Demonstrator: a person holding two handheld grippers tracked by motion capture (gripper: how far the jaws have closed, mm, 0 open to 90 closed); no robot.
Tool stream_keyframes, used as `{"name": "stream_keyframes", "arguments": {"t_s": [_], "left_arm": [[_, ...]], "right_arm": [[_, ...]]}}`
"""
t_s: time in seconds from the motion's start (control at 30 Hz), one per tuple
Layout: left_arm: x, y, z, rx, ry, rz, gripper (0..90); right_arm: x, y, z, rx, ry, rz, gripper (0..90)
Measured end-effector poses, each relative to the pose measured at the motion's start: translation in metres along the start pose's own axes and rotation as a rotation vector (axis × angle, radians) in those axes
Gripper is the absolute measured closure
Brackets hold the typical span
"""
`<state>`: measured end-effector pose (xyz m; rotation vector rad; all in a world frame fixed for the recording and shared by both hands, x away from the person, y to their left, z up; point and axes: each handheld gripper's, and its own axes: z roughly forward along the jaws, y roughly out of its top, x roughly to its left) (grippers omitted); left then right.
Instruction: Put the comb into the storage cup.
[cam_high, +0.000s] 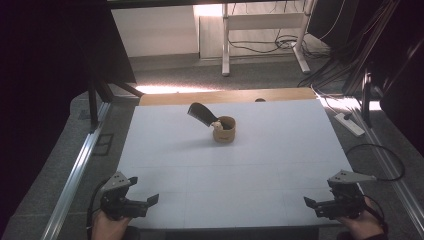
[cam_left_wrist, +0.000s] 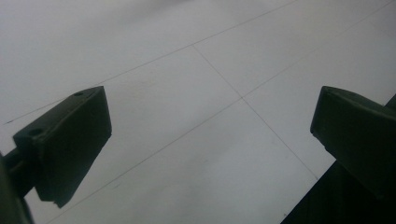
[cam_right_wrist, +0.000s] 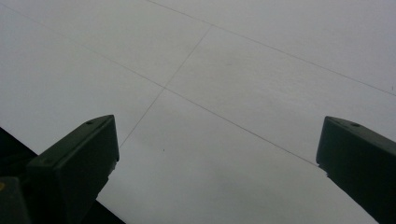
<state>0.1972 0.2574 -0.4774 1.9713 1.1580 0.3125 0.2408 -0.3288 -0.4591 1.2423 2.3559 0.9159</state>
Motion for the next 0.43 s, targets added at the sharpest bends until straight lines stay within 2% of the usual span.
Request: {"name": "stream_keyframes", "arguments": {"t_s": [0.2,0.43], "left_arm": [[-0.0031,-0.0013,-0.0007,0.025,0.030,0.009,0.0],[-0.0038,-0.0010,-0.0001,0.038,0.035,0.011,0.0]], "right_arm": [[0.0004,0.0003,0.0002,0.001,-0.002,-0.001,0.0],[0.0006,0.0005,0.0007,0.002,-0.004,-0.005,0.0]]}}
